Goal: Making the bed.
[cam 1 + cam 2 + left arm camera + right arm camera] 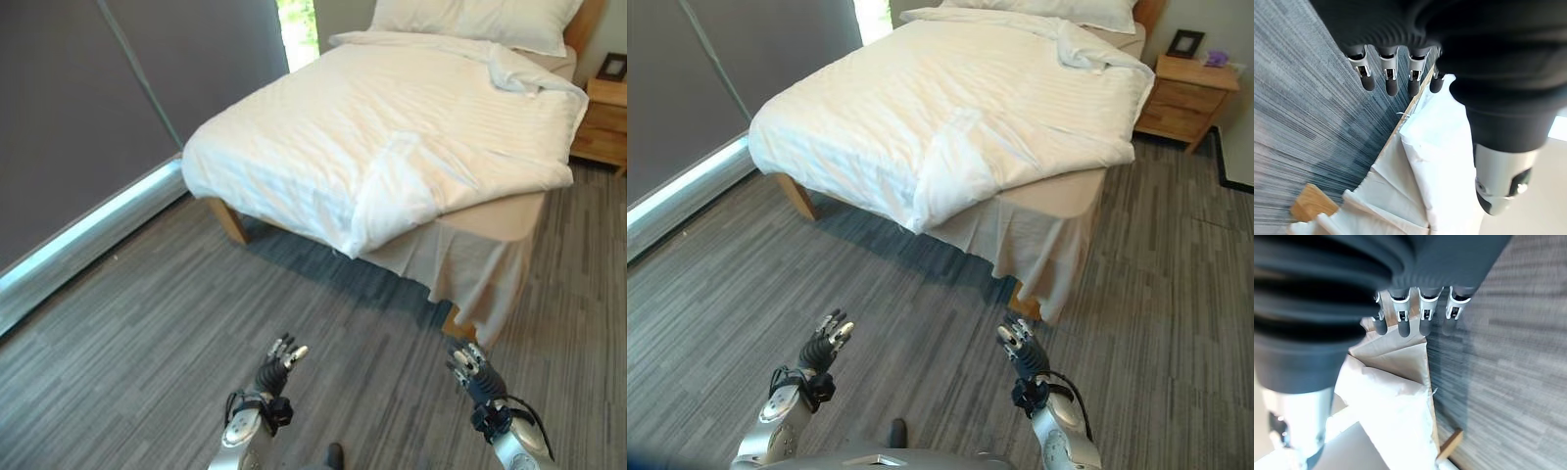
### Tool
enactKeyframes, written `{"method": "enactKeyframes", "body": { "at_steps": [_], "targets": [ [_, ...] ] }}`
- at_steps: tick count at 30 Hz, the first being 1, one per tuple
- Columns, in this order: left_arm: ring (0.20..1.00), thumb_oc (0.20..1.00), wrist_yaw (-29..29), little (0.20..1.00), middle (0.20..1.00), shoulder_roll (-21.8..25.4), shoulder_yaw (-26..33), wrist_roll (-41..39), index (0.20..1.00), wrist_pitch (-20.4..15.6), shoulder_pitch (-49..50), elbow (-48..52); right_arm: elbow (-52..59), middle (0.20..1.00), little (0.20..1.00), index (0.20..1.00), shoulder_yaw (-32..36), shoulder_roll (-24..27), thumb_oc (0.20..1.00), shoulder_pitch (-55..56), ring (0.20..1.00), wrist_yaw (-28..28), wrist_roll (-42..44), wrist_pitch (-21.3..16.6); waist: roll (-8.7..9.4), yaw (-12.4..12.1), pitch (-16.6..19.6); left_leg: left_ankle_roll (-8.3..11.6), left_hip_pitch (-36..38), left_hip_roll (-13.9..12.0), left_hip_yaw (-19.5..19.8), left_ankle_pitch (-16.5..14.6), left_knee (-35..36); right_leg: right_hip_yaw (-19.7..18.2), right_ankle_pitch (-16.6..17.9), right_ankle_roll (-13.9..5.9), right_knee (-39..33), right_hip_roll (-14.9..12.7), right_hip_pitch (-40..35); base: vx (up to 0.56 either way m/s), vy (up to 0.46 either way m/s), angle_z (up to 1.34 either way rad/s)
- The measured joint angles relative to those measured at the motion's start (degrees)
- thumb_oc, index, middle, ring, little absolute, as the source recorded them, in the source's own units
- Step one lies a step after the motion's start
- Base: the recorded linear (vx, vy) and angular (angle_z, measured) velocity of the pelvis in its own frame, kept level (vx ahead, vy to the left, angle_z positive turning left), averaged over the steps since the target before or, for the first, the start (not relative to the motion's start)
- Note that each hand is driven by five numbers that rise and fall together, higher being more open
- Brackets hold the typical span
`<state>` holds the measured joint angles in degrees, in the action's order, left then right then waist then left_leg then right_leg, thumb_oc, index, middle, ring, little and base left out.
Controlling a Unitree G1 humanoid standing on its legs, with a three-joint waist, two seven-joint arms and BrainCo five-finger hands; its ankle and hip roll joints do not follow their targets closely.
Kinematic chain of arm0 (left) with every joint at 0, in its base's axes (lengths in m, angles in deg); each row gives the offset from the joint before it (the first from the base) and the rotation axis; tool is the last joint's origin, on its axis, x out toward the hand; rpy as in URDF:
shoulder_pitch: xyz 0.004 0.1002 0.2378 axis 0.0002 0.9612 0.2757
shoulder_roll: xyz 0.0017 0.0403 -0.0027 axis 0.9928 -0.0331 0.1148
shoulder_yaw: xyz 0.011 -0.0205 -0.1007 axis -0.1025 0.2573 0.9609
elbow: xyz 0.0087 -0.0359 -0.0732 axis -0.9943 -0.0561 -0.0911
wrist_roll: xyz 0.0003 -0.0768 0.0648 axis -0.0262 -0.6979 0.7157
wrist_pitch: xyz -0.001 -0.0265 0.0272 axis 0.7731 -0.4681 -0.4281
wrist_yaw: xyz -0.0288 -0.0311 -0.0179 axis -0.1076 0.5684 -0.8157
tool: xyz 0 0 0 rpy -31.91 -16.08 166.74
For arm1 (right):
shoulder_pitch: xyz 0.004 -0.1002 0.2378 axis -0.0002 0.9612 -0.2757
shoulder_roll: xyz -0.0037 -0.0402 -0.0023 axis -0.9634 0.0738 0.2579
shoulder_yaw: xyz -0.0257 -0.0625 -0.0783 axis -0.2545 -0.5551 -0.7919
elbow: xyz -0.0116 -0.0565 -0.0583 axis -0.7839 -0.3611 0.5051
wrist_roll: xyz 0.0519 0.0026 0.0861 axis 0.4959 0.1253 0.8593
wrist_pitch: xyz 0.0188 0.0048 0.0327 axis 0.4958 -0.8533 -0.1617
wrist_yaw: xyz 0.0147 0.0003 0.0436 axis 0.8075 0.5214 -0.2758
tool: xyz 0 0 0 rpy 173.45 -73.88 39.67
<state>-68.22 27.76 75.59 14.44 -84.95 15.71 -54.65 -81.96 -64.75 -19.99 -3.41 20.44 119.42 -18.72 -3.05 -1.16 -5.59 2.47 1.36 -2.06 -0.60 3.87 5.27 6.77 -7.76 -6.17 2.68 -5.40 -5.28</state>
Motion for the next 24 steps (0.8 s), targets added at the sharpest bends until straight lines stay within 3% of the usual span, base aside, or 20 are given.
{"method": "enactKeyframes", "body": {
  "at_steps": [7, 10, 11, 13, 14, 15, 16, 17, 18, 19, 20, 22, 23, 24],
  "targets": [
    [1.0, 1.0, -0.3, 1.0, 1.0, 1.2, 1.7, 0.5, 1.0, -0.1, -1.2, 0.6, 0.3, 1.0, 1.0, 1.0, 2.9, 0.2, 1.0, 1.2, 1.0, -0.2, -0.5, 0.0, 1.3, 1.4, 0.0, -1.32, 1.1, 0.9, -3.7, -1.0, 0.0, -3.4, -0.2, -1.15, 1.3, -1.1, 1.4, 0.01, 0.04, -0.28],
    [1.0, 1.0, -1.4, 1.0, 1.0, 1.4, 2.8, 0.2, 1.0, -0.4, -2.8, 0.4, 0.6, 1.0, 1.0, 1.0, 2.7, 0.6, 1.0, -2.2, 1.0, -0.9, -0.8, -0.2, 2.8, 1.3, -1.4, -2.17, 0.6, 0.7, -8.1, -1.6, -0.7, -4.2, -2.5, -3.69, 14.1, -1.6, 9.8, -0.01, -0.026, -0.68],
    [1.0, 1.0, -1.7, 1.0, 1.0, 1.7, 2.4, -0.1, 1.0, -0.4, -4.1, 0.3, 0.8, 1.0, 1.0, 1.0, 2.7, 0.8, 1.0, -3.5, 1.0, -1.4, -1.3, -0.5, 3.22, 2.4, -2.9, -2.18, 0.5, 0.7, -7.8, -1.7, -1.6, -4.6, -3.1, -4.72, 18.3, -1.9, 11.3, 0.16, -0.186, -0.13],
    [1.0, 1.0, -1.8, 1.0, 1.0, 2.0, 2.0, -0.1, 1.0, -0.4, -5.7, -0.6, 0.8, 1.0, 1.0, 1.0, 2.8, 0.7, 1.0, -3.8, 1.0, -2.0, -1.8, -0.6, 3.6, 2.9, -3.5, -2.45, 0.5, 0.4, -7.1, -2.6, -1.8, -4.8, -3.8, -4.89, 21.5, -2.7, 13.2, 0.16, -0.177, 0.1],
    [1.0, 1.0, -1.9, 1.0, 1.0, 1.9, 2.2, 0.0, 1.0, -0.5, -6.6, -1.0, 1.0, 1.0, 1.0, 1.0, 2.8, 0.4, 1.0, -3.4, 1.0, -2.2, -1.8, -0.7, 3.52, 2.6, -3.8, -1.53, 0.6, -0.3, -6.6, -3.2, -2.1, -5.3, -5.0, -5.38, 23.4, -3.6, 13.8, 0.19, -0.214, 0.03],
    [1.0, 1.0, -2.2, 1.0, 1.0, 1.8, 2.3, 0.0, 1.0, -0.5, -7.3, -1.3, 0.9, 1.0, 1.0, 1.0, 2.9, 0.2, 1.0, -3.3, 1.0, -2.2, -1.9, -0.7, 3.68, 2.6, -4.1, -1.77, 0.4, -0.3, -6.6, -3.5, -3.0, -5.2, -4.8, -4.6, 24.1, -5.7, 14.0, 0.38, -0.471, 0.04],
    [1.0, 1.0, -2.3, 1.0, 1.0, 2.4, 2.4, 0.0, 1.0, -0.5, -7.8, -1.5, 1.2, 1.0, 1.0, 1.0, 2.6, 0.1, 1.0, -2.8, 1.0, -2.0, -1.9, -0.7, 3.84, 2.4, -4.0, -0.18, -0.2, -0.5, -6.6, -4.6, -4.1, -5.4, -2.0, -5.27, 19.4, -12.2, 13.8, 0.29, -0.357, 0.05],
    [1.0, 1.0, -2.2, 1.0, 1.0, 2.8, 2.3, 0.0, 1.0, -0.5, -7.9, -1.4, 1.2, 1.0, 1.0, 1.0, 2.3, 0.1, 1.0, -2.6, 1.0, -2.0, -2.0, -0.7, 4.04, 2.5, -3.9, 0.04, -0.2, -0.7, -6.2, -4.7, -4.2, -6.0, -0.8, -5.55, 15.8, -13.7, 13.4, 0.4, -0.549, 0.08],
    [1.0, 1.0, -2.3, 1.0, 1.0, 3.6, 2.1, 0.1, 1.0, -0.7, -8.4, -1.6, 1.3, 1.0, 1.0, 1.0, 1.2, 0.1, 1.0, -2.3, 1.0, -2.0, -2.3, -0.7, 4.3, 2.5, -4.0, 1.03, -0.4, -1.8, -4.7, -4.5, -4.4, -7.7, 2.3, -7.19, 6.3, -15.7, 11.2, 0.21, -0.291, 0.09],
    [1.0, 1.0, -2.3, 1.0, 1.0, 4.0, 2.4, 0.1, 1.0, -0.9, -8.7, -1.8, 1.2, 1.0, 1.0, 1.0, 0.6, 0.1, 1.0, -2.3, 1.0, -1.9, -2.3, -0.6, 4.7, 2.6, -4.0, 1.85, -0.4, -2.5, -3.6, -4.3, -4.2, -8.6, 4.1, -8.24, 3.1, -16.5, 11.0, 0.38, -0.587, 0.22],
    [1.0, 1.0, -2.3, 1.0, 1.0, 4.8, 2.0, 0.1, 1.0, -1.0, -9.3, -2.0, 1.3, 1.0, 1.0, 1.0, -0.4, 0.0, 1.0, -2.0, 1.0, -1.9, -2.3, -0.5, 5.2, 2.7, -3.9, 2.79, -0.8, -3.7, -3.0, -4.0, -3.9, -10.6, 6.1, -9.49, -1.1, -15.9, 10.3, 0.25, -0.455, 0.34],
    [1.0, 1.0, -2.5, 1.0, 1.0, 5.8, 1.4, 0.1, 1.0, -1.2, -10.3, -2.0, 1.5, 1.0, 1.0, 1.0, -2.0, -0.4, 1.0, -1.4, 1.0, -1.6, -2.3, -0.1, 7.07, 3.0, -3.7, 5.34, -0.6, -6.1, -0.1, -3.0, -2.2, -11.4, 7.3, -8.86, -3.7, -13.4, 8.6, 0.19, -0.46, 0.66],
    [1.0, 1.0, -2.6, 1.0, 1.0, 3.2, 0.9, 0.0, 1.0, -1.2, -11.6, -3.2, 1.3, 1.0, 1.0, 1.0, -2.0, 1.2, 1.0, -1.5, 1.0, -1.5, -2.2, 0.1, 3.11, 3.1, -4.4, 3.91, -0.3, -10.6, 3.3, -2.9, -0.6, -9.9, 8.3, -8.88, -0.6, -8.5, 8.3, 0.08, -0.455, 0.88],
    [1.0, 1.0, -2.3, 1.0, 1.0, 2.6, -1.4, 0.1, 1.0, -1.3, -10.9, -0.9, 2.1, 1.0, 1.0, 1.0, -2.3, 1.9, 1.0, -1.3, 1.0, -1.0, -2.3, 0.2, 3.4, 3.4, -4.9, -0.02, -0.5, -12.7, 4.6, -4.8, -0.3, -9.5, 6.0, -6.29, 2.4, -6.2, 10.2, 0.04, -0.51, 0.76]
  ]
}}
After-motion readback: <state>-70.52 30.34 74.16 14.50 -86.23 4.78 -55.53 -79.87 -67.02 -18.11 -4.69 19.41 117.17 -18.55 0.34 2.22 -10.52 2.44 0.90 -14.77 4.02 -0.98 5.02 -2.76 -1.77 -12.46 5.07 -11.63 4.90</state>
